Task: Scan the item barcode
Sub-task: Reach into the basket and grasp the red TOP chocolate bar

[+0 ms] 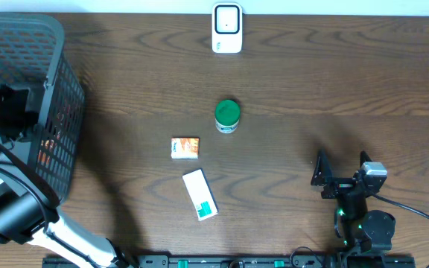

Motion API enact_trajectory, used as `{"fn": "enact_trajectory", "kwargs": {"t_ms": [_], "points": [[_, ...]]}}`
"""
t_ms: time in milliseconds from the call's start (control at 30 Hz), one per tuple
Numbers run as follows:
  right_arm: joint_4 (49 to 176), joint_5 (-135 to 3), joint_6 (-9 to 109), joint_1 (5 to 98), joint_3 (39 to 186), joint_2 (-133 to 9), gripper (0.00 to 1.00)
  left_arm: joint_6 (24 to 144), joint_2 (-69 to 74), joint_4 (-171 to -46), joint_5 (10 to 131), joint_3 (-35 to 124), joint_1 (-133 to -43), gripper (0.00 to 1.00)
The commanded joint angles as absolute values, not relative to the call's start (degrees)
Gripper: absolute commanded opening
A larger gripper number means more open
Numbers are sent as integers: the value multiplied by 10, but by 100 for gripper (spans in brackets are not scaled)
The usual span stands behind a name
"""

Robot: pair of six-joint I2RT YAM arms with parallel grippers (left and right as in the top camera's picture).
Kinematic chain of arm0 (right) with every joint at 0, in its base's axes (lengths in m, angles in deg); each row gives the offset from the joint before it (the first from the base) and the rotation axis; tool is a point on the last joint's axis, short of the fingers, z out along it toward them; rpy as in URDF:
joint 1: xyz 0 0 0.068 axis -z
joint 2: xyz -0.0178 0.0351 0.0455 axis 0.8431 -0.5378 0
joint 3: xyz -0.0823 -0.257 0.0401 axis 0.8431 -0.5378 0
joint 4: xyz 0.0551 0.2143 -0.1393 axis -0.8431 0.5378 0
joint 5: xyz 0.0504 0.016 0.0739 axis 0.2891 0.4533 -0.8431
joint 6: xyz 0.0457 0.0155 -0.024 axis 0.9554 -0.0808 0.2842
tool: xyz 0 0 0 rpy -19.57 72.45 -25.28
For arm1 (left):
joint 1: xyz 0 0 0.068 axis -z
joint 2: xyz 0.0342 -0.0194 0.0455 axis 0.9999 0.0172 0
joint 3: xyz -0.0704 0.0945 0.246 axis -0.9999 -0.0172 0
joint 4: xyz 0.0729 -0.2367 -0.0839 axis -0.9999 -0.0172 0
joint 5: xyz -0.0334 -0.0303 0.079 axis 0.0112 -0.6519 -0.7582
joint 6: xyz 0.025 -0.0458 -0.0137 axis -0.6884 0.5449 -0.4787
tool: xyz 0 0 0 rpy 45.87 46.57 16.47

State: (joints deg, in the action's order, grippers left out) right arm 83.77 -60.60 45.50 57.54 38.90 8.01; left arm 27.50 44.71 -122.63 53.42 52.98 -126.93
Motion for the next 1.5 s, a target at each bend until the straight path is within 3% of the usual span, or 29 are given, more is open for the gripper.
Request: {"fn": "enact_trajectory", "kwargs": {"t_ms": [0,400,833,933,1000,1467], "points": [[839,-601,447,572,388,84,99,218,447,-1216,543,528,-1259,98],[839,-601,447,572,388,84,99,111,496,-1213,543,528,-1256,98],[839,-601,447,572,388,84,99,140,578,-1199,541,528,-1256,98],[839,-601,447,572,388,84,99,142,583,-1203,541,528,-1256,65],[839,-601,447,572,388,84,99,150,582,-1205,541,528,-1256,50],[839,-601,447,572,388,84,99,259,562,-1207,541,530,-1256,38]]}}
